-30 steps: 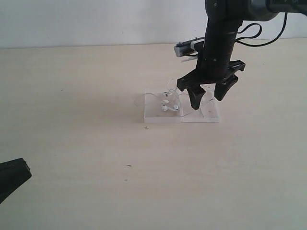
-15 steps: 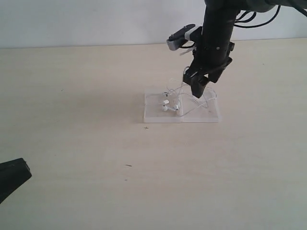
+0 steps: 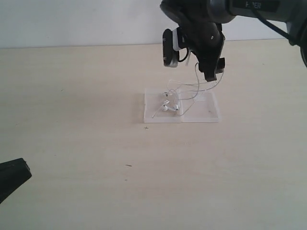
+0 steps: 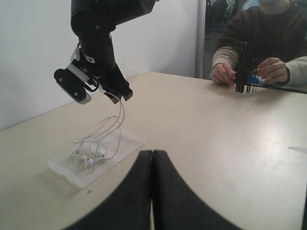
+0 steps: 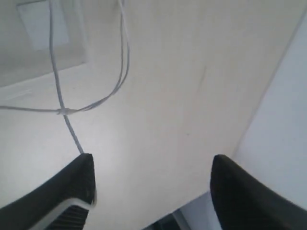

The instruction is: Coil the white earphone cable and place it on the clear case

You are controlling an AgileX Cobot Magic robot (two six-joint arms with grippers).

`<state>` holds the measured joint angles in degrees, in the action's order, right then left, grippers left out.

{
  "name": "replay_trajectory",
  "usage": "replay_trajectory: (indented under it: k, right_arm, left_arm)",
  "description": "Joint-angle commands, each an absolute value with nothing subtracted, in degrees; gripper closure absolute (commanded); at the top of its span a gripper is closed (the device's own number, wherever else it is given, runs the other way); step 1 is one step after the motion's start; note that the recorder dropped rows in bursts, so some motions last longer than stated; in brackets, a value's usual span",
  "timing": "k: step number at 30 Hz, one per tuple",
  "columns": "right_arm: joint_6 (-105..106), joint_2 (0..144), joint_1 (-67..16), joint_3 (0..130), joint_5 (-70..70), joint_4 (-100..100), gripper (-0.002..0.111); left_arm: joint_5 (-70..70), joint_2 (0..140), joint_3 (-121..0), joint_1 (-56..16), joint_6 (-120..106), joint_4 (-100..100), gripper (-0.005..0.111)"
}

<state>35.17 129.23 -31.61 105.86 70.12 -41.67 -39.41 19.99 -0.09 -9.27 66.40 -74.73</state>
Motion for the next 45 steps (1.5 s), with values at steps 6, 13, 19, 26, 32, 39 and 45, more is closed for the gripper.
replay_trajectory:
  k: [6, 13, 19, 26, 32, 39, 45]
  right_arm:
    - [28.17, 128.77, -37.57, 106.24, 69.96, -53.93, 0.045]
    - [27.16, 128.77, -39.96, 106.24, 68.67, -49.77, 0.032]
    - [22.42, 128.22, -39.97, 106.24, 68.83, -49.54, 0.029]
    - [17.77, 128.09, -39.97, 106.24, 68.72, -45.94, 0.013]
    - [17.39, 125.33, -39.82, 106.24, 67.14, -38.5, 0.012]
    - [12.06, 120.58, -38.73, 106.24, 60.93, -28.74, 0.012]
    - [5.43, 120.72, -34.4, 104.03, 59.27, -21.23, 0.012]
  left_arm:
    - [-39.38, 19.66, 0.0, -9.09, 66.43, -74.36, 0.107]
    - [-39.38, 19.66, 0.0, -9.09, 66.43, -74.36, 0.107]
    - [-39.38, 19.66, 0.0, -9.09, 66.43, -74.36, 0.107]
    - [-39.38, 19.66, 0.0, -9.09, 66.43, -74.36, 0.107]
    - [-39.38, 19.66, 0.0, -9.09, 66.43, -74.36, 0.107]
    - [-39.38, 19.66, 0.0, -9.09, 66.43, -74.36, 0.107]
    - [-39.38, 19.66, 0.0, -9.09, 66.43, -74.36, 0.107]
